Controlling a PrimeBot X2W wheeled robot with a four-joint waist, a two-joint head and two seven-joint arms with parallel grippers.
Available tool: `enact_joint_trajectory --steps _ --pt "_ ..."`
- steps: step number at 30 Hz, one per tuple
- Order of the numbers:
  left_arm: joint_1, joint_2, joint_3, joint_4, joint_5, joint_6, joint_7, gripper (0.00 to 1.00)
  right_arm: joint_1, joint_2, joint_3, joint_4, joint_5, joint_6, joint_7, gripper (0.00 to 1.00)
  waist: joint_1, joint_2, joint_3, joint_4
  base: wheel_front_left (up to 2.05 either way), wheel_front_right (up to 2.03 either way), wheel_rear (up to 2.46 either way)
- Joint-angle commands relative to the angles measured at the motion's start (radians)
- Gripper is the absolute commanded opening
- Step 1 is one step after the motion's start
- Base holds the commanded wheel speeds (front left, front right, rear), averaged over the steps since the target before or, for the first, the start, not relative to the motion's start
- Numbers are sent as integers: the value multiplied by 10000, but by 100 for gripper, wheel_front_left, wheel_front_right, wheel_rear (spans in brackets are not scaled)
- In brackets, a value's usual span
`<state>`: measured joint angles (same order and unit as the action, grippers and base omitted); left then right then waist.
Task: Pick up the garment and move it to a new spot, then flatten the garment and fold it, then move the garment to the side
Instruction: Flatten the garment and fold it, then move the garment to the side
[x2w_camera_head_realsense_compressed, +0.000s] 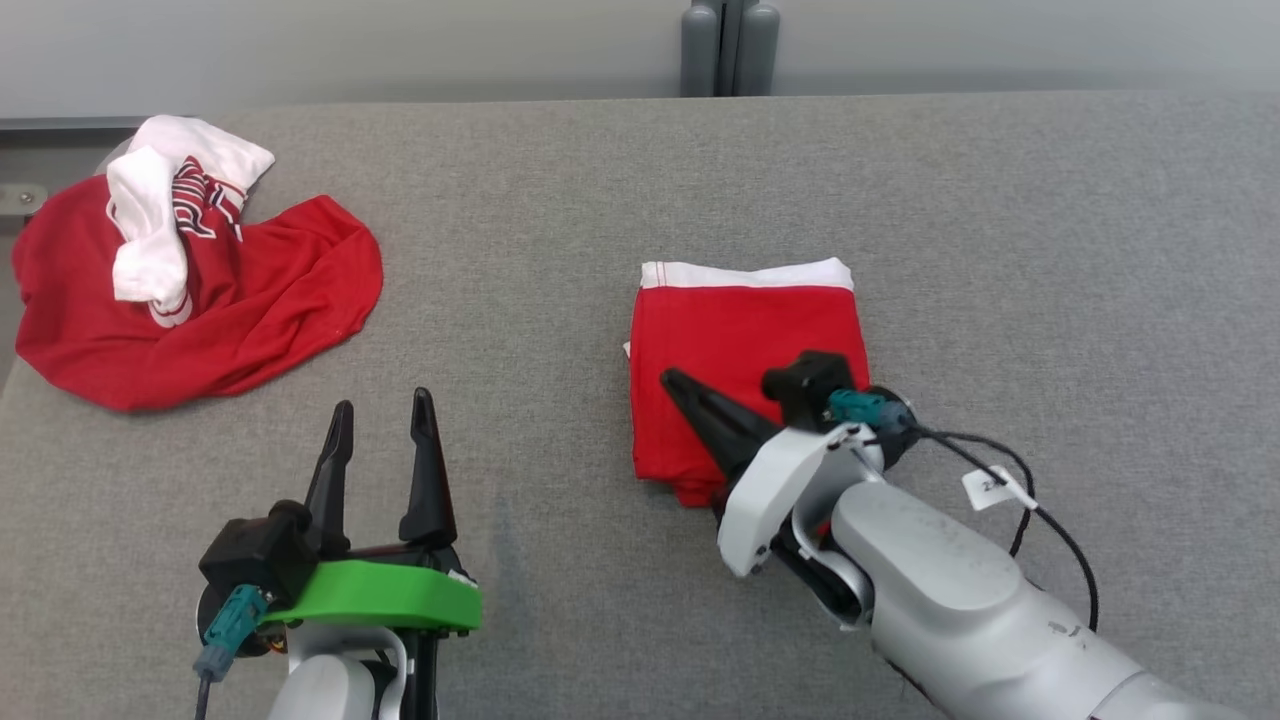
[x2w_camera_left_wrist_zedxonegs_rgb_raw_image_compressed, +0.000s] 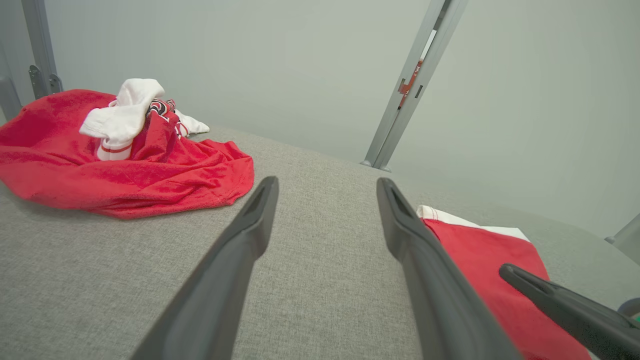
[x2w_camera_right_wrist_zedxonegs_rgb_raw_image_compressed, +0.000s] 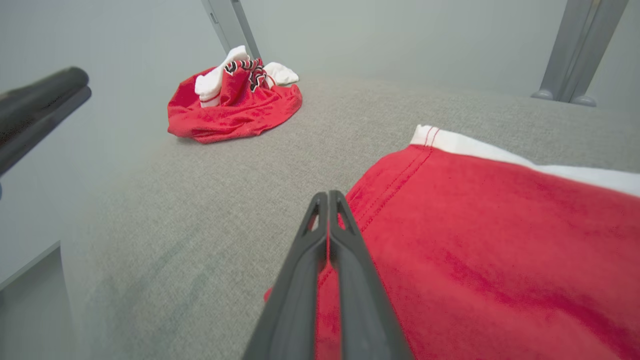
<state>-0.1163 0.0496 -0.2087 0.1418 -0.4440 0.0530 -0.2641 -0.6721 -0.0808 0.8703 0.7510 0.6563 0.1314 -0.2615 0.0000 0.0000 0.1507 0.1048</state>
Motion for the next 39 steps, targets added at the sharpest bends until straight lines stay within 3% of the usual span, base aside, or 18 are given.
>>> enact_joint_trajectory --steps 1,2,10,20,30,39 --pt "-203 21 69 -25 86 40 -4 100 213 -100 -474 -289 -275 -14 -38 92 0 0 -103 -208 0 0 0" --pt "-252 18 100 -41 134 38 -4 100 420 -175 -969 -543 -528 -14 -36 100 0 0 -133 -286 0 0 0" --pt "-275 21 403 -68 505 24 -4 100 2067 -164 -4486 -2093 -2303 -14 -41 100 0 0 -369 -809 0 0 0" --pt "476 22 782 128 669 -128 -4 100 3926 137 -7111 -3553 -3568 -14 -42 100 0 0 -585 -1129 0 0 0" --pt "1073 22 889 322 1049 -199 -4 100 4901 292 -7653 -4405 -4323 -14 -43 100 0 0 -814 -1239 0 0 0" --pt "1078 22 881 437 1041 -212 -4 100 5013 300 -7583 -4510 -4165 -14 -43 100 0 0 -882 -1211 0 0 0"
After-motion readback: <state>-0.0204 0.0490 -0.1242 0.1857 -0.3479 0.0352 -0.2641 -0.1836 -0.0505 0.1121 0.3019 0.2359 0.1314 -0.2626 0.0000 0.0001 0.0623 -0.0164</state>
